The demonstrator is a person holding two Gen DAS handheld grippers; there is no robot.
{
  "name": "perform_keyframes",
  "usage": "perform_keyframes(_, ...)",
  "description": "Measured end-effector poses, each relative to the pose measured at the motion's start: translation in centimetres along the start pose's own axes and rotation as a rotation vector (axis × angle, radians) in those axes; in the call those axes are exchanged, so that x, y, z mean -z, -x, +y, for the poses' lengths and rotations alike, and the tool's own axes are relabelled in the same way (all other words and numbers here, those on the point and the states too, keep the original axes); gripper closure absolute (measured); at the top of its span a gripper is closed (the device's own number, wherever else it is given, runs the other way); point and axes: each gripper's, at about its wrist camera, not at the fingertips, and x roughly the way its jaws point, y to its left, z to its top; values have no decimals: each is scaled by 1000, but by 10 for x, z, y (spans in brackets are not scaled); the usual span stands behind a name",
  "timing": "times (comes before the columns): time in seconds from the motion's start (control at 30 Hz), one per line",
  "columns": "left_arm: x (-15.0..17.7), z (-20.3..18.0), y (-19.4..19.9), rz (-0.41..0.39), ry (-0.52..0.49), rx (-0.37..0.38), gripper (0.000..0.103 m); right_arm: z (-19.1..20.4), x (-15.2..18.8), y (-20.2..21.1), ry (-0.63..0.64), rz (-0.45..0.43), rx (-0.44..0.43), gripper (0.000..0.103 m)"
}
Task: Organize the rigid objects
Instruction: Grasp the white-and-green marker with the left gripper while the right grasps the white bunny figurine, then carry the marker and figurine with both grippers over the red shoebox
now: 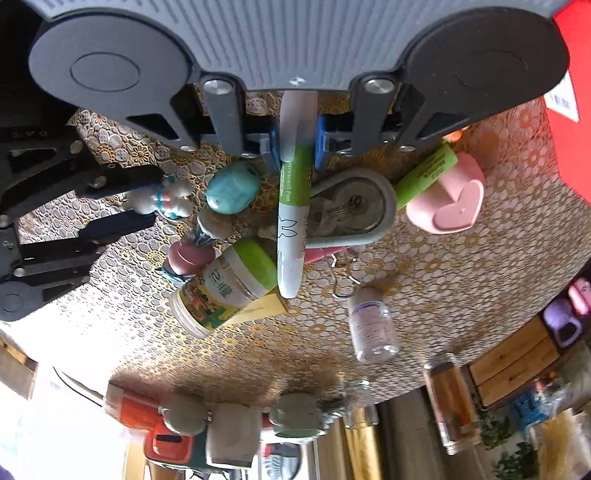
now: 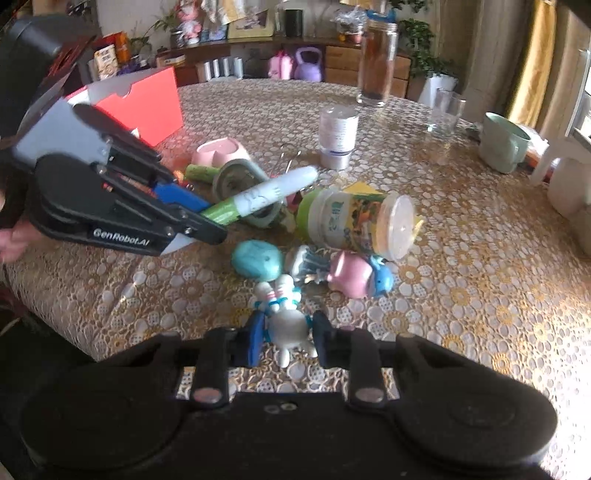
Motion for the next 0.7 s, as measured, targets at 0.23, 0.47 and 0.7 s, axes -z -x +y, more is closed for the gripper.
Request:
perform_keyframes(0.23, 3, 4, 23, -33, 129, -23, 85, 5, -5, 22, -46, -46, 28, 77)
perform_keyframes(0.47, 10, 13, 61, -53, 214, -59, 85, 20, -31, 42, -69, -81, 34, 77)
perform_keyframes(0.7, 17, 35, 104, -99, 285, -113, 85, 44, -70, 55, -73, -112, -1, 77)
